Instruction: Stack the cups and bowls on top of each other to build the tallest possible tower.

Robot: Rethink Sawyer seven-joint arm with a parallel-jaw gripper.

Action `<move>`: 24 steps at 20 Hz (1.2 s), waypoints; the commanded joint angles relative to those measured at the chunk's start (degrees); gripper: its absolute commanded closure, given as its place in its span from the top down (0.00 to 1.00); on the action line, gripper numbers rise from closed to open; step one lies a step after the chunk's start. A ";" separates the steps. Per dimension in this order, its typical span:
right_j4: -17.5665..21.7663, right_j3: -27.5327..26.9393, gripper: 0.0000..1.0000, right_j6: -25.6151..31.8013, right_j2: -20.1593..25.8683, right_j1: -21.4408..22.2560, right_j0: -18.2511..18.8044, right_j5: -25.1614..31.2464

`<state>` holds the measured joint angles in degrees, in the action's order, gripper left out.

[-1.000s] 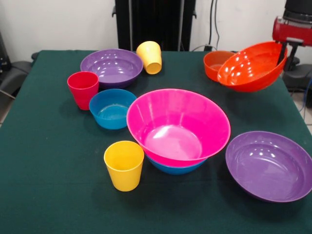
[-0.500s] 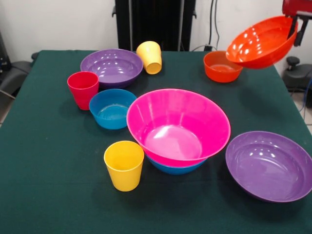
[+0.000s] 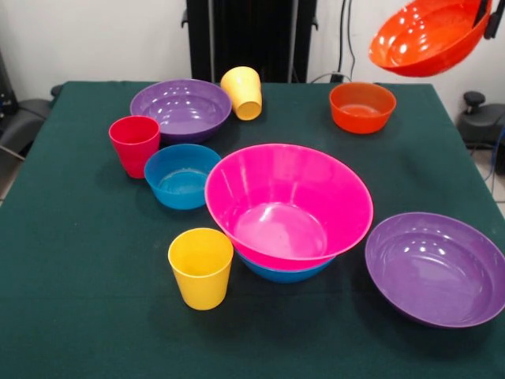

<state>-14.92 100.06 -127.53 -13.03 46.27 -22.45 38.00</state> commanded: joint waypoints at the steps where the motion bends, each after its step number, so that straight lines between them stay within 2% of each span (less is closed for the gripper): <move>1: 6.33 -7.03 0.00 3.83 3.53 -0.15 4.79 6.19; 9: 9.78 -11.46 0.00 8.61 6.31 -0.35 10.53 9.27; 18: 11.89 -14.60 0.00 13.07 11.17 -0.24 18.01 12.61; 24: 14.64 -20.21 0.00 15.04 13.90 -1.69 21.86 16.95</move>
<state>-5.88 85.56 -127.53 -7.27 46.46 -3.04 46.42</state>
